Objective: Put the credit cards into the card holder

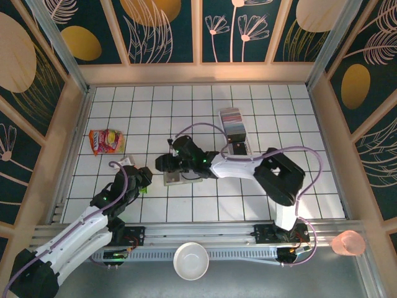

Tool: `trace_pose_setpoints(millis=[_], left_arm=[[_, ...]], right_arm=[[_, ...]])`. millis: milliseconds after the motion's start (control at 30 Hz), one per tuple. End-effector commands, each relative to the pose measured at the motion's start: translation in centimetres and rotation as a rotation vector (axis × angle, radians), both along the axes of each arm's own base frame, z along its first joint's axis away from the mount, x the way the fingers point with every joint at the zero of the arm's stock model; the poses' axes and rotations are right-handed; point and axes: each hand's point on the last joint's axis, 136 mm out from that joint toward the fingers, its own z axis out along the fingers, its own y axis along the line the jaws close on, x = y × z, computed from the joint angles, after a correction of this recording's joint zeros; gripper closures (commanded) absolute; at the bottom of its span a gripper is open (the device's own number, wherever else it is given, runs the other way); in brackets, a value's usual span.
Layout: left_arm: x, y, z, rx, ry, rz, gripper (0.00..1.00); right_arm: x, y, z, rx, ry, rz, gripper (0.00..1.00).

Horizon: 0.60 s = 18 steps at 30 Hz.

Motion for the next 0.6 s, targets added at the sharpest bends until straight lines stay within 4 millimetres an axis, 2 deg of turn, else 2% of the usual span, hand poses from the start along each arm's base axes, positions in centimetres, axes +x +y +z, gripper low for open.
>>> trace_pose_setpoints(millis=[0, 67, 167, 200, 267, 300, 367, 400, 467, 567], left_arm=[[0.6, -0.6, 1.5, -0.008, -0.026, -0.023, 0.8], [1.0, -1.4, 1.8, -0.014, -0.029, -0.055, 0.77], [1.7, -2.8, 2.0, -0.018, -0.025, -0.108, 0.74], [2.0, -3.3, 2.1, -0.014, -0.022, -0.128, 0.72], [2.8, -4.0, 1.9, 0.003, -0.002, -0.151, 0.7], [3.2, -4.5, 1.9, 0.004, 0.002, -0.165, 0.69], [3.9, -5.4, 1.6, 0.003, 0.011, -0.189, 0.64], [4.2, -5.8, 1.4, 0.005, 0.016, -0.202, 0.64], [4.8, -6.3, 1.1, 0.014, 0.028, -0.216, 0.61], [5.2, -7.2, 0.7, 0.0, 0.036, -0.251, 0.51]], right_arm=[[3.1, -2.9, 7.0, 0.023, -0.265, -0.014, 0.55], [4.6, -5.3, 9.6, 0.023, -0.395, -0.002, 0.54], [5.9, -9.6, 13.7, 0.001, -0.687, 0.054, 0.51], [6.2, -11.1, 14.6, -0.049, -0.814, 0.069, 0.5], [6.4, -13.4, 14.9, -0.214, -1.07, 0.144, 0.47], [6.7, -14.6, 14.8, -0.332, -1.19, 0.181, 0.41], [8.1, -17.0, 14.0, -0.539, -1.317, 0.21, 0.22], [9.0, -18.3, 13.4, -0.626, -1.347, 0.253, 0.2], [9.9, -20.6, 11.0, -0.731, -1.336, 0.421, 0.2], [11.2, -24.5, 5.7, -0.934, -1.304, 0.653, 0.2]])
